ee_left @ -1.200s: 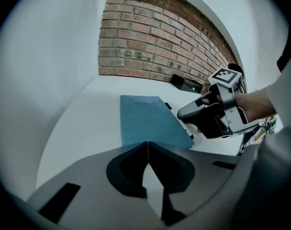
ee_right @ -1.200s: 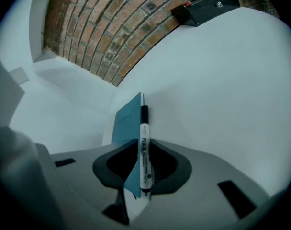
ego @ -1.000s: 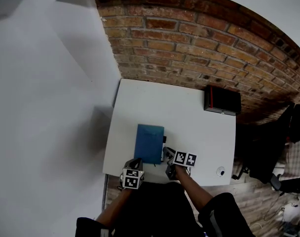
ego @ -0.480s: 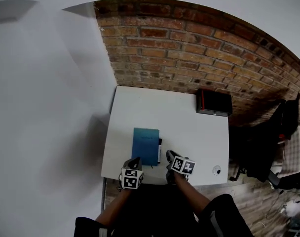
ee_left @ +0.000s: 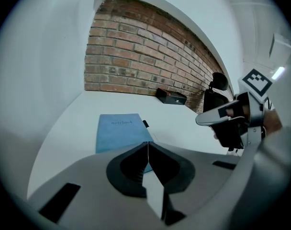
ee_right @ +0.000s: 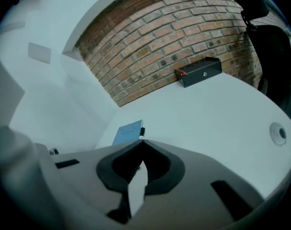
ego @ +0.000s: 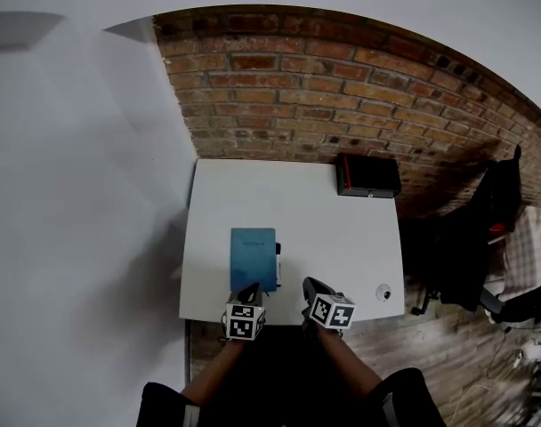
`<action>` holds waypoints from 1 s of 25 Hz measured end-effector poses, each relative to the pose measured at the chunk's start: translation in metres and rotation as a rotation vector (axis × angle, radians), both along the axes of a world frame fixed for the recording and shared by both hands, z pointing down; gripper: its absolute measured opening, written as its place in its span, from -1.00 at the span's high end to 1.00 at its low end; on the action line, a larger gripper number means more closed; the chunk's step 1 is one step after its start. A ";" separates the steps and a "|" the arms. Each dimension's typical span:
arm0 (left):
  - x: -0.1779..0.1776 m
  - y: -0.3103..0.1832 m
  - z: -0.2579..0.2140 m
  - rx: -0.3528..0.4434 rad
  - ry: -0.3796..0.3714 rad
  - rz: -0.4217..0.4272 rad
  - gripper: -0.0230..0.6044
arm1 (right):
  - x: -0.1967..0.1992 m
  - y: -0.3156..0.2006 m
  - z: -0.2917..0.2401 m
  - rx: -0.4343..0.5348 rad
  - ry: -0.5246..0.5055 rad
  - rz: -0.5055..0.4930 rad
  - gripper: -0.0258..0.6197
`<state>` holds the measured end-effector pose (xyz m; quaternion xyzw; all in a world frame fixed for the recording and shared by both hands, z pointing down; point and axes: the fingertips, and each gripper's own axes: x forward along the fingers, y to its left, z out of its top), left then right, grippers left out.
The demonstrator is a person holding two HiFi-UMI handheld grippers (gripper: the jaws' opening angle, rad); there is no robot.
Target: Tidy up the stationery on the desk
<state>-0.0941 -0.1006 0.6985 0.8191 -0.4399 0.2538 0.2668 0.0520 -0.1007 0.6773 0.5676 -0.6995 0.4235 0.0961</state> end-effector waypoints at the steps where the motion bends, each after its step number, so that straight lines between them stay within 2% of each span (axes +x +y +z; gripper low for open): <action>1: 0.003 0.004 -0.001 0.005 -0.006 0.010 0.87 | -0.001 0.005 -0.005 0.023 0.019 -0.023 0.85; 5: 0.009 0.014 -0.016 0.049 -0.015 0.020 0.87 | -0.006 0.021 -0.026 0.115 0.119 -0.111 0.85; 10: 0.015 0.046 -0.043 0.088 0.006 -0.010 0.87 | 0.004 0.057 -0.062 0.214 0.181 -0.132 0.85; 17: 0.031 0.106 -0.092 0.184 0.027 -0.031 0.88 | 0.030 0.130 -0.117 0.369 0.235 -0.112 0.85; 25: 0.046 0.166 -0.156 0.335 0.040 0.010 0.87 | 0.041 0.184 -0.154 0.486 0.262 -0.101 0.85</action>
